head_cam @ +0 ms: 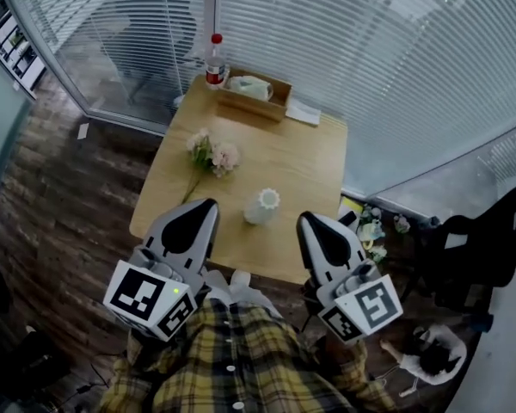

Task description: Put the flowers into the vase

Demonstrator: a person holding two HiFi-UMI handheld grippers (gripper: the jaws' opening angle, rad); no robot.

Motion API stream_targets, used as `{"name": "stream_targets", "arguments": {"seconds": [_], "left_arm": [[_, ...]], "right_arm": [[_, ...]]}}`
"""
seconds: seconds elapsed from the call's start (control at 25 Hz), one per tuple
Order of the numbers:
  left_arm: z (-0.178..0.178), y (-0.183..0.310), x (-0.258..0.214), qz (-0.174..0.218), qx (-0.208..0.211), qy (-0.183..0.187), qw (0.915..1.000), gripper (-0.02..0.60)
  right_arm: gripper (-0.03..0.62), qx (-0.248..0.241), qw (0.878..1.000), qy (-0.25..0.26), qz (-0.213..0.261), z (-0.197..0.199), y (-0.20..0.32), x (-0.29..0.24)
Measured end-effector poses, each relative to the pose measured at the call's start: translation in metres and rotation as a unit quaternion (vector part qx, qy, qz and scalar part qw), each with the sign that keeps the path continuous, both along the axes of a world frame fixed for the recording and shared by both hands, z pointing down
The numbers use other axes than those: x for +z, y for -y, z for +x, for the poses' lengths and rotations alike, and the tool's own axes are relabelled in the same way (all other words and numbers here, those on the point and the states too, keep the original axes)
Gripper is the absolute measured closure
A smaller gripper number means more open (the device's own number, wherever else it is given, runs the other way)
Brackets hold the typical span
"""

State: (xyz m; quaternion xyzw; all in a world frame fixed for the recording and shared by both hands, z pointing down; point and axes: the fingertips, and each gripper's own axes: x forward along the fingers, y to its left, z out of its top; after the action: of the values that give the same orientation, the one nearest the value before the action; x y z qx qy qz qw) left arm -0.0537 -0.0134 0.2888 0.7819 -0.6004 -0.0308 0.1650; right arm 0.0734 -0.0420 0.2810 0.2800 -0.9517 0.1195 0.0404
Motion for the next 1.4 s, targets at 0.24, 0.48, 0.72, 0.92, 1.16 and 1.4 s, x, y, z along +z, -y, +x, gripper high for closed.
{"name": "stream_targets", "arguments": {"seconds": [0.24, 0.48, 0.72, 0.92, 1.16, 1.4], "left_arm": [[-0.027, 0.016, 0.010, -0.021, -0.014, 0.007, 0.9996, 0.572], [-0.064, 0.046, 0.015, -0.031, 0.001, 0.018, 0.9994, 0.571], [-0.100, 0.081, 0.023, -0.039, 0.033, 0.025, 0.9984, 0.572], [-0.111, 0.102, 0.034, -0.048, 0.071, 0.031, 0.9958, 0.571], [-0.104, 0.110, 0.056, -0.079, 0.108, 0.035, 0.9904, 0.571], [-0.095, 0.110, 0.068, -0.100, 0.111, 0.055, 0.9873, 0.568]], "right_arm": [[0.580, 0.008, 1.000, 0.001, -0.014, -0.012, 0.027, 0.006], [0.580, 0.049, 0.999, -0.004, -0.015, -0.030, 0.060, 0.006], [0.580, 0.104, 0.994, -0.012, -0.009, -0.045, 0.092, 0.006], [0.580, 0.141, 0.990, -0.012, -0.011, -0.054, 0.103, 0.006], [0.580, 0.156, 0.987, -0.022, -0.027, -0.055, 0.103, 0.019], [0.580, 0.145, 0.988, -0.033, -0.027, -0.050, 0.109, 0.019]]}}
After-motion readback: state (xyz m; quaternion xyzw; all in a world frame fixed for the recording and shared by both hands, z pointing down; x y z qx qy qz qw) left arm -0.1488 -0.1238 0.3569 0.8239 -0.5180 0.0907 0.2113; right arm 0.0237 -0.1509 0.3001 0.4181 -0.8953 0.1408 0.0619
